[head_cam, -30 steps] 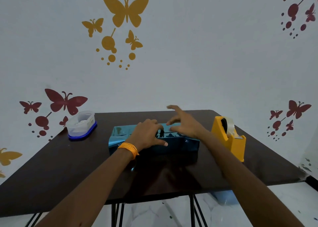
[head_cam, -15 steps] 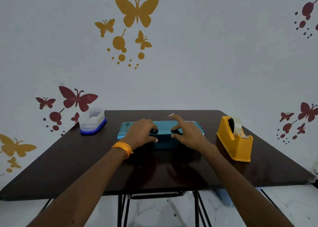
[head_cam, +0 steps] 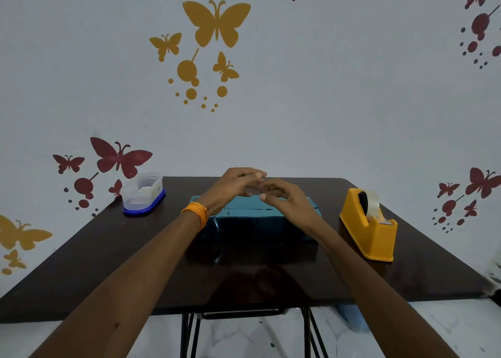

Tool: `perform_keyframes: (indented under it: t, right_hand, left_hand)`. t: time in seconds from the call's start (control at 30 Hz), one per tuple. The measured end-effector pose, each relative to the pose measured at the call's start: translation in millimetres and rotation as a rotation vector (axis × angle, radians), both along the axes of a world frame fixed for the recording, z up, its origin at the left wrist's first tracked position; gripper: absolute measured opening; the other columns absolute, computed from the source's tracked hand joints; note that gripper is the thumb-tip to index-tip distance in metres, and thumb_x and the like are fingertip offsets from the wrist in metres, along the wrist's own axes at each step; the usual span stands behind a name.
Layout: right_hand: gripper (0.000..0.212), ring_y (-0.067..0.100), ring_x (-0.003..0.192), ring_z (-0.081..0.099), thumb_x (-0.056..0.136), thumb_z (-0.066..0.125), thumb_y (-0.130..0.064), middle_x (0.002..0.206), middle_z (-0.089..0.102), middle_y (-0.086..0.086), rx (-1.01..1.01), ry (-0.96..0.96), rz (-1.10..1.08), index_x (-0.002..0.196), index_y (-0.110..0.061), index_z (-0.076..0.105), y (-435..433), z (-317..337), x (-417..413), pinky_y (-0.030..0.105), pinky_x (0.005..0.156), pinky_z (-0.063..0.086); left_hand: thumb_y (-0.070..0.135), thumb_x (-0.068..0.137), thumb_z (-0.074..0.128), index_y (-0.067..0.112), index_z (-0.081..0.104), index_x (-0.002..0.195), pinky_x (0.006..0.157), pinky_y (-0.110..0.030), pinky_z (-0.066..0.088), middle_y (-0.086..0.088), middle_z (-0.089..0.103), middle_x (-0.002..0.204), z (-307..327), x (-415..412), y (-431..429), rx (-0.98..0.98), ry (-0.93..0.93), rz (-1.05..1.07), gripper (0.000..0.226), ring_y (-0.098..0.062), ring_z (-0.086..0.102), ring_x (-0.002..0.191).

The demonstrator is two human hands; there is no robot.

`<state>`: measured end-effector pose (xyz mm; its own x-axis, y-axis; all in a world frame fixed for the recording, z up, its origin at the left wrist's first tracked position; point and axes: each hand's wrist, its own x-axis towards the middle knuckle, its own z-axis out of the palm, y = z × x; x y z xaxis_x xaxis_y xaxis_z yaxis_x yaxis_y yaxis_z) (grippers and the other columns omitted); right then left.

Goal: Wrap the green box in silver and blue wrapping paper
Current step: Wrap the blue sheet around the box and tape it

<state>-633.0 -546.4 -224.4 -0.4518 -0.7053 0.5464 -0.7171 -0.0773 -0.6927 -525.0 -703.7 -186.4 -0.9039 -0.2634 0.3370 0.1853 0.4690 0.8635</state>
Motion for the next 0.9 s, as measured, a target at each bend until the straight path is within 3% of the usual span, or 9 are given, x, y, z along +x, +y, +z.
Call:
perform_keyframes:
  t: [0.17, 0.37, 0.6, 0.9]
  right_hand:
    - [0.011, 0.008, 0.099, 0.069, 0.096, 0.066, -0.021, 0.101, 0.075, -0.008, -0.055, -0.089, -0.009, 0.101, -0.019, 0.076, -5, 5, 5, 0.033, 0.094, 0.054]
    - [0.009, 0.019, 0.099, 0.069, 0.093, 0.070, -0.018, 0.097, 0.075, 0.001, -0.080, -0.232, 0.005, 0.095, -0.012, 0.075, -8, 6, 9, 0.038, 0.091, 0.058]
    - [0.015, 0.019, 0.091, 0.069, 0.095, 0.067, -0.017, 0.090, 0.074, 0.010, -0.066, -0.340, -0.047, 0.092, -0.007, 0.077, -6, 6, 11, 0.033, 0.083, 0.061]
    - [0.026, 0.017, 0.074, 0.068, 0.087, 0.077, -0.022, 0.084, 0.074, 0.013, -0.131, -0.816, -0.071, 0.093, 0.003, 0.076, -5, 11, 20, 0.026, 0.072, 0.060]
  left_hand:
    - [0.027, 0.084, 0.077, 0.015, 0.076, 0.104, 0.088, -0.027, 0.054, 0.002, 0.075, 0.098, 3, -2, -5, -0.176, 0.092, -0.001, 0.024, -0.009, 0.068, 0.096]
    - [0.022, 0.097, 0.060, 0.009, 0.074, 0.100, 0.082, -0.028, 0.057, -0.004, 0.074, 0.097, 6, 3, -10, -0.050, 0.047, -0.027, 0.019, -0.017, 0.069, 0.095]
    - [0.020, 0.085, 0.077, 0.008, 0.075, 0.097, 0.084, -0.028, 0.058, -0.006, 0.075, 0.092, 9, 4, -15, -0.136, 0.047, -0.062, 0.018, -0.018, 0.070, 0.091]
    - [0.014, 0.082, 0.077, 0.015, 0.077, 0.090, 0.069, -0.008, 0.048, 0.002, 0.074, 0.082, 21, -5, -4, -0.448, 0.173, 0.141, 0.008, -0.001, 0.066, 0.076]
